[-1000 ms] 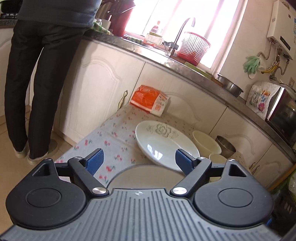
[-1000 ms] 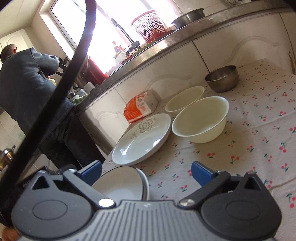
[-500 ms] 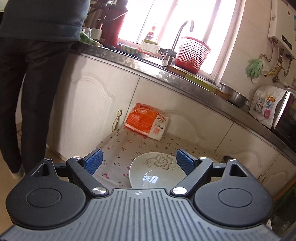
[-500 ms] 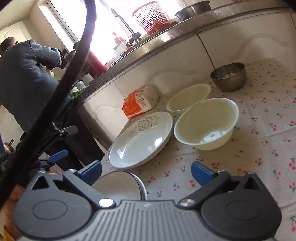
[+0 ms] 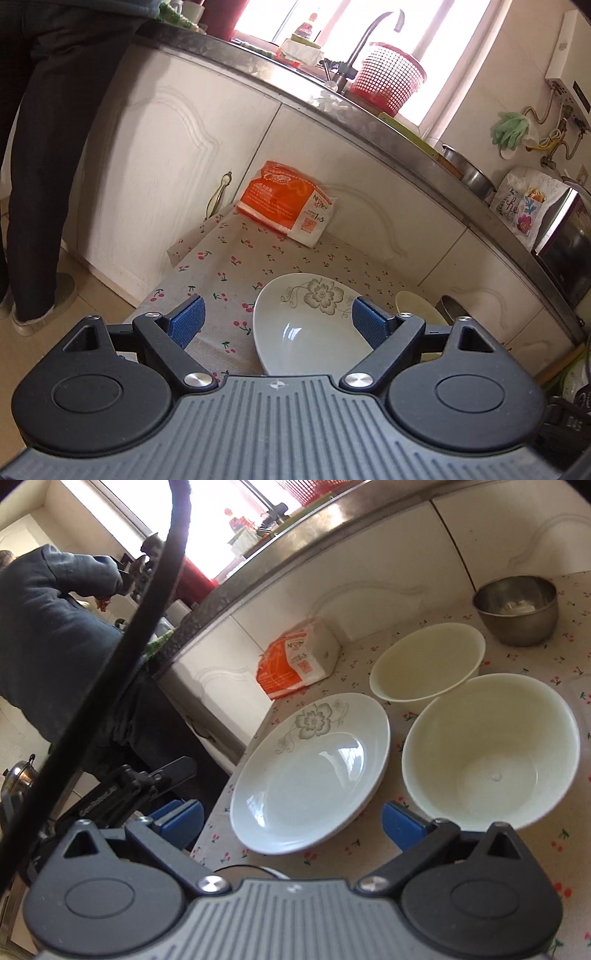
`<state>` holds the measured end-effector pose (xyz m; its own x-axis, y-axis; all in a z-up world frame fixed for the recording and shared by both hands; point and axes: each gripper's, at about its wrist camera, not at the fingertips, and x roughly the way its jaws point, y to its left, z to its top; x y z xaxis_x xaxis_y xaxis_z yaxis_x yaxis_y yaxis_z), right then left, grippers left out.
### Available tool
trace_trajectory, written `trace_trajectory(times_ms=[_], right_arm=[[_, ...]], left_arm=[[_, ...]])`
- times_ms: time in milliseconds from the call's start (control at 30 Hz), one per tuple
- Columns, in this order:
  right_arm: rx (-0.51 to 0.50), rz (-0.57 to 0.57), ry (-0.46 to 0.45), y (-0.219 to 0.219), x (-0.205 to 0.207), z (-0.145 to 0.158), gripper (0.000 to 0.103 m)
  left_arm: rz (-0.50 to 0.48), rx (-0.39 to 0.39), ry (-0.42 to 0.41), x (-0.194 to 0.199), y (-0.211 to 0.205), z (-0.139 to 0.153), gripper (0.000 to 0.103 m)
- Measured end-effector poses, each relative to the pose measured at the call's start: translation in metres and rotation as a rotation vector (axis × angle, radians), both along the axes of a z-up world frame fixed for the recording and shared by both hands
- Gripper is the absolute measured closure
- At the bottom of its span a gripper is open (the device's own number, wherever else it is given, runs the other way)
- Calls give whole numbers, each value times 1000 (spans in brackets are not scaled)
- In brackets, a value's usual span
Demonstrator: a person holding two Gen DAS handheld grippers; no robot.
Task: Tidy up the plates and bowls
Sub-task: 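Move both grippers to the rim of the flower-patterned white plate, then grasp the flower plate rim with both grippers and lift it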
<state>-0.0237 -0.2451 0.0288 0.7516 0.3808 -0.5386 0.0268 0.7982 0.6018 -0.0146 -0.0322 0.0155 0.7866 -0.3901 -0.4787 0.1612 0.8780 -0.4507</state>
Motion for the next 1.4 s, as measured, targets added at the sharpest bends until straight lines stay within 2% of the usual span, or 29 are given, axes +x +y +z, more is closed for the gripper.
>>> trace_trajectory(times_ms=[167, 333, 467, 567, 667, 733, 867, 1033, 1100, 1233, 1333, 1400], right_arm=[[-26, -28, -1, -6, 1, -3, 1], [-53, -99, 7, -21, 3, -3, 1], [-48, -139, 16, -24, 9, -2, 1], [-33, -104, -2, -16, 14, -3, 1], [-97, -93, -10, -5, 24, -2, 2], [-123, -102, -8, -4, 30, -5, 8], [-156, -113, 20, -7, 41, -11, 17], [-188, -103, 77, -8, 55, -23, 17], [-198, -96, 68, -10, 57, -26, 16], [-132, -66, 40, -14, 62, -29, 16], [-76, -14, 6, -13, 68, -33, 16], [-58, 7, -13, -12, 72, -34, 12]], left_arm=[[12, -7, 30, 4, 4, -2, 0], [9, -51, 68, 9, 7, -8, 0], [20, -37, 90, 14, 6, -10, 0], [1, -39, 107, 17, 1, -10, 7], [-20, -64, 133, 19, -4, -12, 14], [-35, -81, 140, 19, -8, -13, 20], [-24, -41, 158, 20, -14, -16, 32], [3, -11, 206, 25, -19, -22, 38], [-1, -19, 220, 26, -21, -24, 39], [10, 16, 212, 28, -29, -25, 40], [0, -4, 223, 30, -30, -27, 40], [-8, 1, 230, 32, -34, -30, 40]])
